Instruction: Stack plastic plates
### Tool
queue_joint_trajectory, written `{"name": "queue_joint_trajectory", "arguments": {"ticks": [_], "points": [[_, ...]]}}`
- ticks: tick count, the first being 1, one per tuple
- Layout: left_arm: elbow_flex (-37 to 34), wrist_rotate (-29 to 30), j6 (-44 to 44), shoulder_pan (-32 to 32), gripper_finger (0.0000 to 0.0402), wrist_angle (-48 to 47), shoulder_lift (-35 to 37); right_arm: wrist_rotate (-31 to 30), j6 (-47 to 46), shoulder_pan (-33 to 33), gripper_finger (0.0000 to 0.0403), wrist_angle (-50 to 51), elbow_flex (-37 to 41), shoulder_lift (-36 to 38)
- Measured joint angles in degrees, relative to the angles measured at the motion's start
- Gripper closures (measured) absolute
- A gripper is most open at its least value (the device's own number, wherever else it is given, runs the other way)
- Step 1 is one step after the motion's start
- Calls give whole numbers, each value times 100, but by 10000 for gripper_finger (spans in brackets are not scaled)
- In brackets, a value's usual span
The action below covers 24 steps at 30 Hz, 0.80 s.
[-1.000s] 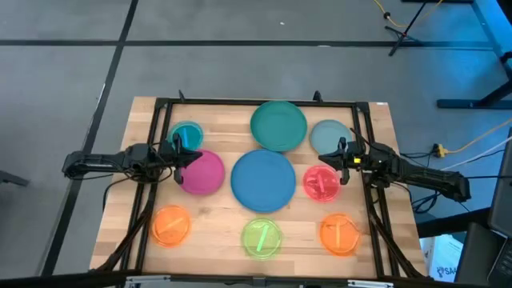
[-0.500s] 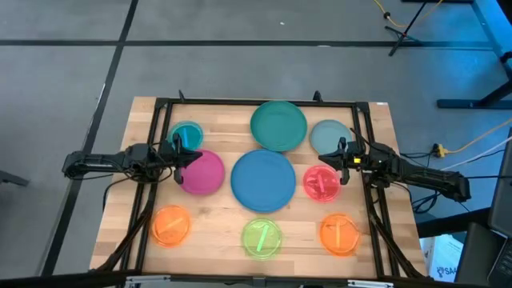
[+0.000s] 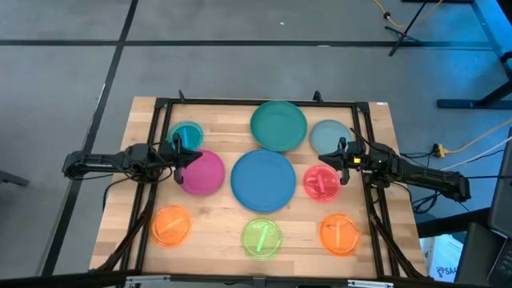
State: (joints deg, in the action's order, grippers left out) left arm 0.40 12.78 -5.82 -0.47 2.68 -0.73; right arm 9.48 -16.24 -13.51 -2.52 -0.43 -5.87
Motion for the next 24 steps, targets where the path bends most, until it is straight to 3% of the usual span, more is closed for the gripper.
{"name": "queue_joint_trajectory", "arguments": {"ticks": [24], "points": [[2, 2, 188, 2, 398, 44, -2, 1, 0, 0, 400, 0, 0, -1]]}}
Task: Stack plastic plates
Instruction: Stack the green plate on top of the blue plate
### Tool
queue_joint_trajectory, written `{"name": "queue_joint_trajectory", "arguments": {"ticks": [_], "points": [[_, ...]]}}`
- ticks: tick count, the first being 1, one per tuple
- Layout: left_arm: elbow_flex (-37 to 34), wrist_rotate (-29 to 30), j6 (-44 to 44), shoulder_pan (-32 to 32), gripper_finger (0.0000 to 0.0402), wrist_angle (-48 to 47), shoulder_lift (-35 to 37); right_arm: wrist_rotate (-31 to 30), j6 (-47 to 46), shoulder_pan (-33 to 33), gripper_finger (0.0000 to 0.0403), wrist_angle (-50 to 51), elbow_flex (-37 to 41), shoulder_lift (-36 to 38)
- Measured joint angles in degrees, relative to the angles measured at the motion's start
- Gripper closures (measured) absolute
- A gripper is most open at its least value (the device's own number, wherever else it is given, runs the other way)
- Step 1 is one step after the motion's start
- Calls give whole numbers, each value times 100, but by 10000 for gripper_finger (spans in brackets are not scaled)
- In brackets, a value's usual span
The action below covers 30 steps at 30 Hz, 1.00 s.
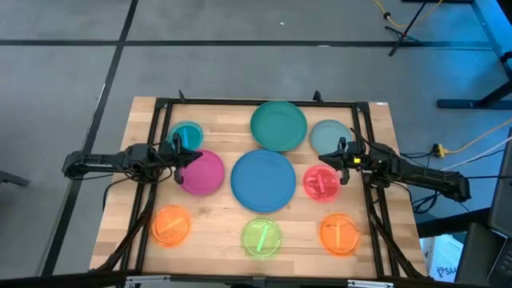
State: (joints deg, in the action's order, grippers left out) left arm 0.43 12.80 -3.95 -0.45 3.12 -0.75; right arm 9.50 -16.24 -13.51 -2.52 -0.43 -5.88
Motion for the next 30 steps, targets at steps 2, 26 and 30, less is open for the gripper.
{"name": "queue_joint_trajectory", "arguments": {"ticks": [2, 26, 30], "points": [[-2, 0, 35, 0, 398, 127, 0, -2, 1, 0, 400, 0, 0, -1], [0, -26, 1220, -211, 398, 3351, -918, -1103, 627, -1, 401, -1306, -3, -499], [0, -48, 1411, -350, 398, 3644, -1275, -1334, 1028, -1, 401, -1428, -306, -1505]]}}
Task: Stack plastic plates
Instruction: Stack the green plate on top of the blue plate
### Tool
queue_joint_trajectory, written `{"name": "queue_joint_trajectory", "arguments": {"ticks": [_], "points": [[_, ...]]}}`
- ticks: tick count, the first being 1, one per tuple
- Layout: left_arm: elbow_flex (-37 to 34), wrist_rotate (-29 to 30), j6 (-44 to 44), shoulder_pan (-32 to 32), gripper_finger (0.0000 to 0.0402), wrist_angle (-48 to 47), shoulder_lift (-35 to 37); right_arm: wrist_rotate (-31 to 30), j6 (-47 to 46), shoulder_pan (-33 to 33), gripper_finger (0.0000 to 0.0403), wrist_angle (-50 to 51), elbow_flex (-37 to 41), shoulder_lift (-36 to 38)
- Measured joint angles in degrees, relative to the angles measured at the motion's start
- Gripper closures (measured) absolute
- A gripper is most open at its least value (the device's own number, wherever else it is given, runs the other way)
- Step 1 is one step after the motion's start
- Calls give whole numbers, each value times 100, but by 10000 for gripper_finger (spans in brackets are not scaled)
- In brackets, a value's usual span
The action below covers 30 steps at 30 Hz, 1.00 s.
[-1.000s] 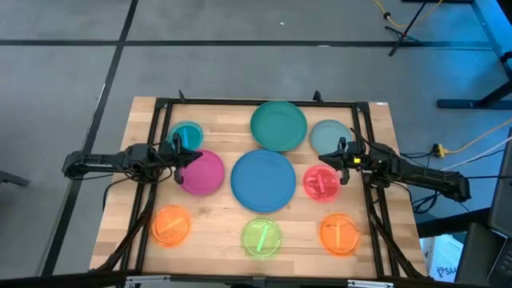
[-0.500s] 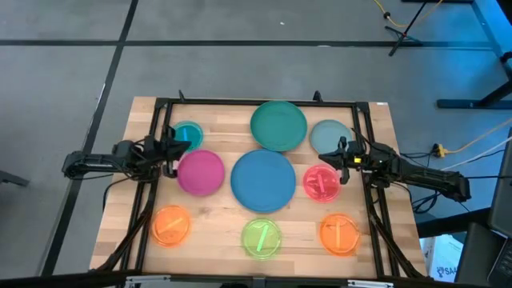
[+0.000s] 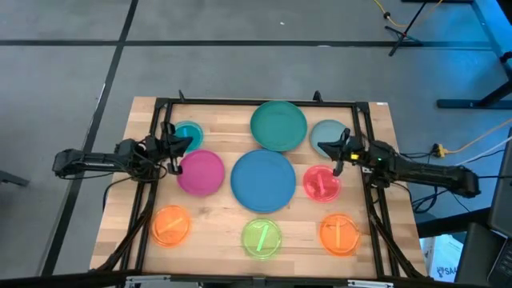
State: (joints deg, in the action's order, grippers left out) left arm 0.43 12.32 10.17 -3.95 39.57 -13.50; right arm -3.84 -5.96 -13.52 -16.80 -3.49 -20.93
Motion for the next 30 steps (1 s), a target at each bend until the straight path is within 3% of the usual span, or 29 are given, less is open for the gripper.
{"name": "queue_joint_trajectory", "arguments": {"ticks": [9, 13, 20, 25, 30], "points": [[0, 0, 101, -248, 398, 525, -280, -110, 925, 0, 401, -100, -1076, -2462], [0, 2, 168, -257, 398, 523, -280, -585, 901, 0, 393, -145, -1502, -3492], [0, 2, 206, -257, 398, 519, -280, -412, 1172, 0, 316, 337, -2328, -5047], [0, 1, 208, -253, 398, 515, -277, -520, 1884, 0, 254, 1485, -3080, -5834], [0, 3, 208, -253, 398, 514, -277, -587, 2530, 0, 229, 1899, -3433, -6410]]}}
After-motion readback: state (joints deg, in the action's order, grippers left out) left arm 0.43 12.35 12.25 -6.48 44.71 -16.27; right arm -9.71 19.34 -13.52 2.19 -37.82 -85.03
